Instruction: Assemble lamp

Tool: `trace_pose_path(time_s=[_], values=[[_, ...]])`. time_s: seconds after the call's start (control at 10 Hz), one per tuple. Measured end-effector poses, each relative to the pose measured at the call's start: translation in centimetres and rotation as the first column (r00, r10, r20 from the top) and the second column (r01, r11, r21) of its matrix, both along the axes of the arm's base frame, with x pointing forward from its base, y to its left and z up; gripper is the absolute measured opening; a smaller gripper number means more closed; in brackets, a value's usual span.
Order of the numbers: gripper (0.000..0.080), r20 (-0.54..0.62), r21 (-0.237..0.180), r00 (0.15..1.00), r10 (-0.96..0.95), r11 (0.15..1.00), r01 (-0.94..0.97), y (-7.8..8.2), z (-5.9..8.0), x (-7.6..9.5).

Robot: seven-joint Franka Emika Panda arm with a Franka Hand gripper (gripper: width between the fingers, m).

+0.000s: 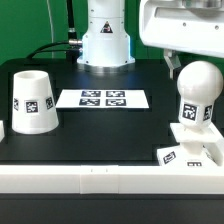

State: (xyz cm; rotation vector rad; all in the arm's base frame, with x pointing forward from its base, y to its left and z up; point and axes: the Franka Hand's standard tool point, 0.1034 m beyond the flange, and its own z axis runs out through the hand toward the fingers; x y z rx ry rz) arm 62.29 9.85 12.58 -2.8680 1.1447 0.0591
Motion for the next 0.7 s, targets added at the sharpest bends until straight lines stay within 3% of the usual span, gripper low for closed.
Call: trace_pose_path(time_s=[0.4, 0.7], values=[[0.0699, 0.016, 0.002, 0.96, 0.28, 0.96, -0.28, -0.02, -0.13, -0.04], [0.0699, 0.039, -0.007, 0.824, 0.565, 0.825, -0.565, 0.0, 0.03, 0.11]])
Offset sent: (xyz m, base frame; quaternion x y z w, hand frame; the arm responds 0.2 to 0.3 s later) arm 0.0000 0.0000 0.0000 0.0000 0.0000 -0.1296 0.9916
